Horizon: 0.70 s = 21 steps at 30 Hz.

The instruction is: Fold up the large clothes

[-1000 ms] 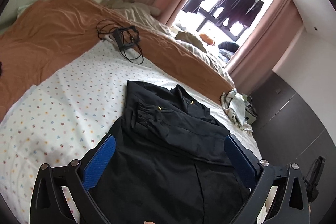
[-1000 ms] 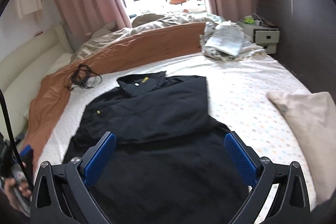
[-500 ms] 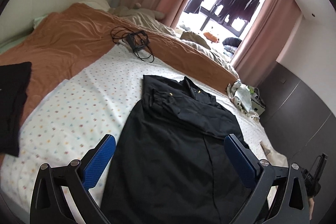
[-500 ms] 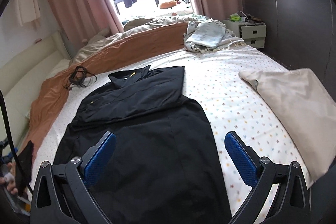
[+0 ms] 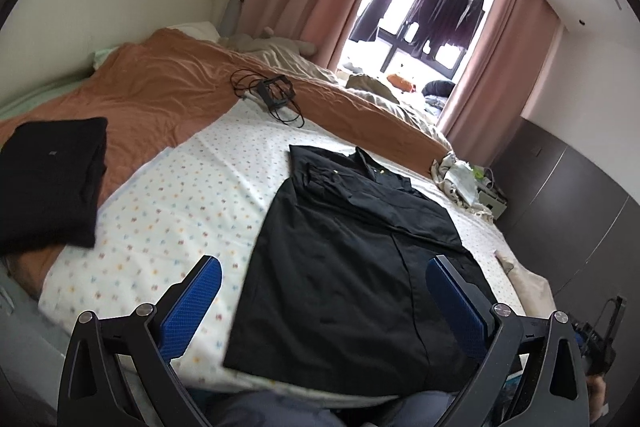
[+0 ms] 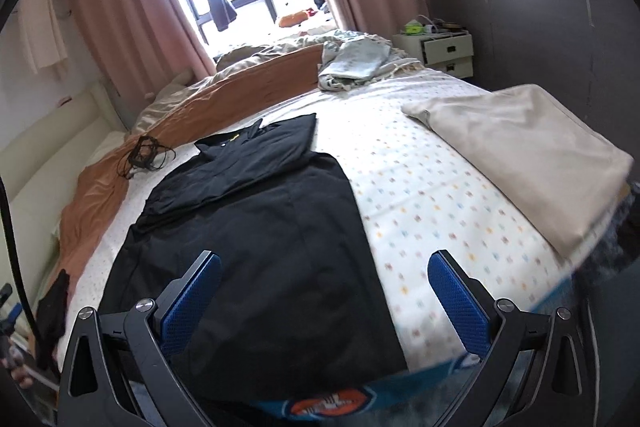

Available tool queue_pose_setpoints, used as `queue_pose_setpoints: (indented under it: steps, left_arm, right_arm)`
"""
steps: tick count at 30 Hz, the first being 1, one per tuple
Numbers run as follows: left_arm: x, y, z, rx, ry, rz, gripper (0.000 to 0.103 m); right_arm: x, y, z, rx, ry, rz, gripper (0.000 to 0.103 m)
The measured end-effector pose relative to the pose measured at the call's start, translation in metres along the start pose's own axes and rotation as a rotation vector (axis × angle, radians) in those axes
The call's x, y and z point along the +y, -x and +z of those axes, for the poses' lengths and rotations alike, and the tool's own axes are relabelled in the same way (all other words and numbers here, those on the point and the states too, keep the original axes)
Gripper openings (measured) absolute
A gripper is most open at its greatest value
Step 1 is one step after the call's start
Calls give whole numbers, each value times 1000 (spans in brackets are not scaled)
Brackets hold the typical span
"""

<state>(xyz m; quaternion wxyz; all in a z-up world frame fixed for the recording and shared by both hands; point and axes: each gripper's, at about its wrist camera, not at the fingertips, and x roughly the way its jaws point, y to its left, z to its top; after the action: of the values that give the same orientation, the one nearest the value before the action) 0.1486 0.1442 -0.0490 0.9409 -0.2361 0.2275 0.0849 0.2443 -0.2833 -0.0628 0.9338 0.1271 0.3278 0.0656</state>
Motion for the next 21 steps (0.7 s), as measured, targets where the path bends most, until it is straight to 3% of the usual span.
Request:
queue_pose_setpoints:
  steps: [2, 8, 21]
  left_arm:
    - [-1, 13, -10, -11, -8, 10, 102]
    - [0, 43, -36, -31, -17, 34, 102]
    - [22, 65, -73, 40, 52, -12, 102]
  right_arm:
    - [-8, 10, -9, -12, -7, -44, 103]
    - [-26, 38, -39, -17, -38, -18, 103]
    - [-54, 52, -97, 70, -155, 173, 103]
